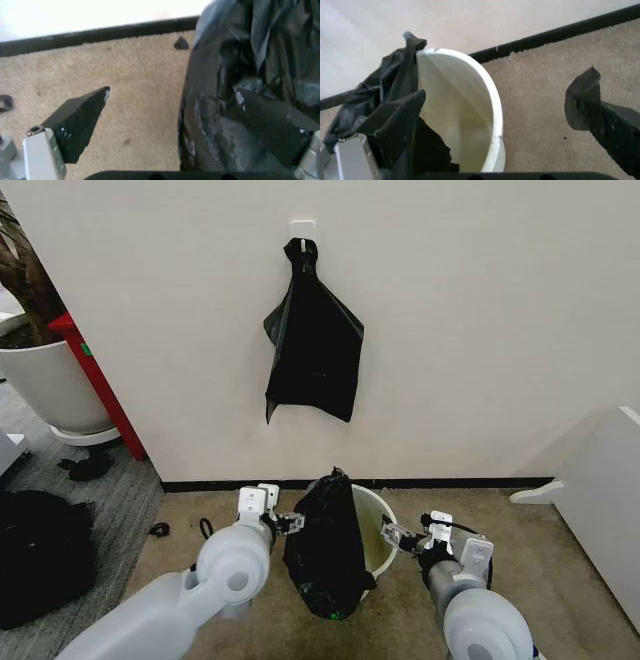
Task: Place the garbage bag over the trash bin.
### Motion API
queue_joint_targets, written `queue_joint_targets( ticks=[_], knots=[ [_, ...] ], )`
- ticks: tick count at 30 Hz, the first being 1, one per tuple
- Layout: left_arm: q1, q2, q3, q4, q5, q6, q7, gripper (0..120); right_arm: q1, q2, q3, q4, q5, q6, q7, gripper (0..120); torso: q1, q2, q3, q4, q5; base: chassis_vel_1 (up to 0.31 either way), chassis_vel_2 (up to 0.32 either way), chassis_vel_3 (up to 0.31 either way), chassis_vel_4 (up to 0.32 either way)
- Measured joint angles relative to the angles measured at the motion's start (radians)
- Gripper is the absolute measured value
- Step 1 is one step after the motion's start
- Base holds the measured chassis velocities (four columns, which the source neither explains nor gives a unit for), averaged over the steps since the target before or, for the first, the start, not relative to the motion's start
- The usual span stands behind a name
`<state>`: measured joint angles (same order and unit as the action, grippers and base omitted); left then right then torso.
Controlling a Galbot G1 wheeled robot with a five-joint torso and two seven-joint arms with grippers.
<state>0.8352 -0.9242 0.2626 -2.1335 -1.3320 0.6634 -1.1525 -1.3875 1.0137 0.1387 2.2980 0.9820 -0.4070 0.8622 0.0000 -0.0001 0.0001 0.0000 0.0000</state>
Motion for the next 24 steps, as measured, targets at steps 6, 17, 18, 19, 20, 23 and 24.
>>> queue_joint_targets(
  ticks=[6,17,18,19,20,23,24],
  knots=[
    [-0.017,-0.016,0.033,0.025,-0.01,0.0,-0.007,100,0.0,0.004,-0.004,-0.004,0.009,0.0,0.006,100,0.0,0.0,0.0,0.0,0.0001,0.0,0.0,0.0,0.0],
    [-0.048,-0.07,0.071,0.105,-0.032,-0.009,-0.019,100,0.002,0.019,-0.009,-0.024,0.011,0.0,0.011,100,0.0,0.0,0.0,-0.0001,0.0,0.0,0.0,0.0,0.0],
    [-0.049,-0.077,0.076,0.112,-0.031,-0.011,-0.019,100,0.003,0.02,-0.01,-0.025,0.011,0.0,0.011,100,0.0,0.0,0.0,-0.0001,0.0,0.0,0.0,0.0,0.0],
    [-0.049,-0.081,0.079,0.117,-0.03,-0.012,-0.019,100,0.003,0.021,-0.011,-0.027,0.011,0.0,0.011,100,0.0,0.0,0.0,0.0,0.0,0.0,0.0,0.0,0.0],
    [-0.049,-0.081,0.079,0.117,-0.03,-0.012,-0.019,100,0.003,0.021,-0.011,-0.027,0.011,0.0,0.011,100,0.0,0.0,0.0,0.0,0.0,0.0,0.0,0.0,0.0],
    [-0.048,-0.09,0.086,0.129,-0.027,-0.014,-0.018,100,0.003,0.025,-0.012,-0.035,0.011,0.0,0.014,100,0.0,0.0,0.0,-0.0001,0.0001,0.0,0.0,0.0,0.0],
    [-0.047,-0.091,0.086,0.131,-0.026,-0.015,-0.018,100,0.002,0.025,-0.012,-0.036,0.011,0.0,0.015,100,0.0,0.0,0.0,0.0,0.0001,0.0,0.0,0.0,0.0]
  ],
)
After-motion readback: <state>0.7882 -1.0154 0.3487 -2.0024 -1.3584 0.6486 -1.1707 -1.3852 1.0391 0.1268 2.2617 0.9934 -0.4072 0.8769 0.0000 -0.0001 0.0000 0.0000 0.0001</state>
